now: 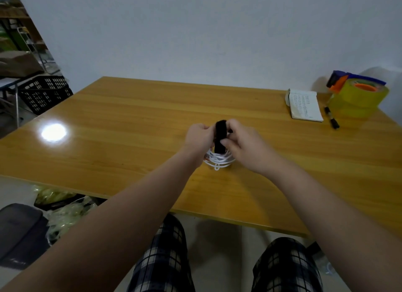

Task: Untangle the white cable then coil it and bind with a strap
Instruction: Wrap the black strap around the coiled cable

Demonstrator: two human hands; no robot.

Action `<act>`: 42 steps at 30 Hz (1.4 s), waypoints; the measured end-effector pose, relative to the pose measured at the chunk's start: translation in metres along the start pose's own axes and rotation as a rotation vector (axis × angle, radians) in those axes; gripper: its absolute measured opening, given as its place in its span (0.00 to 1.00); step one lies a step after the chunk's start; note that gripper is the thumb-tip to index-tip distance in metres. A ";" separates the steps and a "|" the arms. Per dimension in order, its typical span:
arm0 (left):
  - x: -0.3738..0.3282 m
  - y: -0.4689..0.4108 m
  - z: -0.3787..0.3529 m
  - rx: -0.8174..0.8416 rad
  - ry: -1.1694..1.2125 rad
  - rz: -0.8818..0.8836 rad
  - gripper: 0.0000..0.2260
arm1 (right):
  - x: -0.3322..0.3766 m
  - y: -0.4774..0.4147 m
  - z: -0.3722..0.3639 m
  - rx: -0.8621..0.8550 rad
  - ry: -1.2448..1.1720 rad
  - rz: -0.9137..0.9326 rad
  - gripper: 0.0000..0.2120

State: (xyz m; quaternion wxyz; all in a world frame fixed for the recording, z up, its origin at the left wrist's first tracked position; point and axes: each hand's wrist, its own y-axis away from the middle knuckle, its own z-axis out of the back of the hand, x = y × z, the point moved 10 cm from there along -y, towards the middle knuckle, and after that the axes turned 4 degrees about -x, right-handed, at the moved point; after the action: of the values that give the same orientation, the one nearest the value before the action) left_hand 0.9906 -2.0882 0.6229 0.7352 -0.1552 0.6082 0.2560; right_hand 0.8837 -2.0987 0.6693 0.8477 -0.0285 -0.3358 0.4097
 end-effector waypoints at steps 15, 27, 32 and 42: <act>-0.010 0.010 -0.017 0.101 -0.041 -0.025 0.13 | -0.020 -0.001 0.010 -0.161 -0.084 0.052 0.10; -0.015 0.012 -0.014 0.120 -0.155 0.009 0.16 | -0.018 0.013 0.019 -0.398 -0.034 0.067 0.16; -0.021 0.014 -0.021 0.183 -0.137 -0.027 0.12 | -0.020 0.019 0.023 -0.442 -0.073 0.073 0.14; -0.015 0.017 -0.019 0.166 -0.053 0.034 0.14 | -0.012 0.019 0.028 -0.446 0.002 0.155 0.11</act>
State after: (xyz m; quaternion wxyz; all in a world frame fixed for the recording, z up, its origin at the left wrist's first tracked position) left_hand 0.9639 -2.0873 0.6349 0.7568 -0.0767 0.6103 0.2212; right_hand 0.8492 -2.1014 0.6783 0.7867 -0.2410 -0.4141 0.3893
